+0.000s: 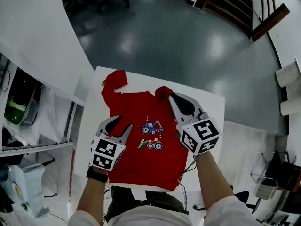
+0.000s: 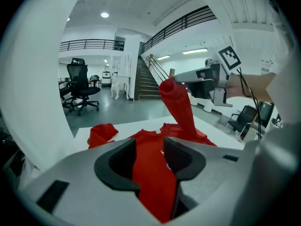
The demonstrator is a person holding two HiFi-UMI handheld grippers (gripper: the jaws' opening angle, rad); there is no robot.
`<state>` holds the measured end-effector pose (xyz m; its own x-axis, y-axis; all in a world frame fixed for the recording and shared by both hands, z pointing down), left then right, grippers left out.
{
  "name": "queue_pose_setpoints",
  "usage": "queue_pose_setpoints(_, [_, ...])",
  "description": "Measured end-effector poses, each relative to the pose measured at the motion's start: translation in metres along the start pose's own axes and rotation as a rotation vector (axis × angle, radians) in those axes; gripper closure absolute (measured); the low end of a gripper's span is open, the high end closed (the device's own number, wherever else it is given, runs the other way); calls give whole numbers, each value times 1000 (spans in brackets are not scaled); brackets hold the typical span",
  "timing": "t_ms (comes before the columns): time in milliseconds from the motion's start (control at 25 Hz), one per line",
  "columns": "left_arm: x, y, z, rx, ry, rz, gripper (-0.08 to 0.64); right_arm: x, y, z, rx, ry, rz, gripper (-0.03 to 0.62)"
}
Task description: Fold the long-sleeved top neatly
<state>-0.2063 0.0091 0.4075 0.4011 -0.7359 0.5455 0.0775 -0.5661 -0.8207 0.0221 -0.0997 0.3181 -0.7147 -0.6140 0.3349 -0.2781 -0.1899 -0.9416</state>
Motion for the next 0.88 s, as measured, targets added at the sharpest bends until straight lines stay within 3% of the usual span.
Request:
queue_pose_setpoints(480, [-34,-54,-66,-110,63,-33,371,112,-65,-70,-55,132,-213,571])
queue_pose_setpoints(880, [-51,-83,-95,-154,88,-46,371,156,-107,-104,-98,179,-331,569])
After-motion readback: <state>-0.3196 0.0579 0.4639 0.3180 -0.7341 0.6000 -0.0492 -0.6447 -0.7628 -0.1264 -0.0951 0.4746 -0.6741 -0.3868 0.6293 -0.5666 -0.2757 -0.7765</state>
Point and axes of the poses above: the fingertips, and each gripper's own axes: x forward along the fingers, z to its right, y out of its top, the point moved 10 cm from there along -x, backward along the fingers, and after that the axes turned 5 degrees about -x, right-handed, at the moved point
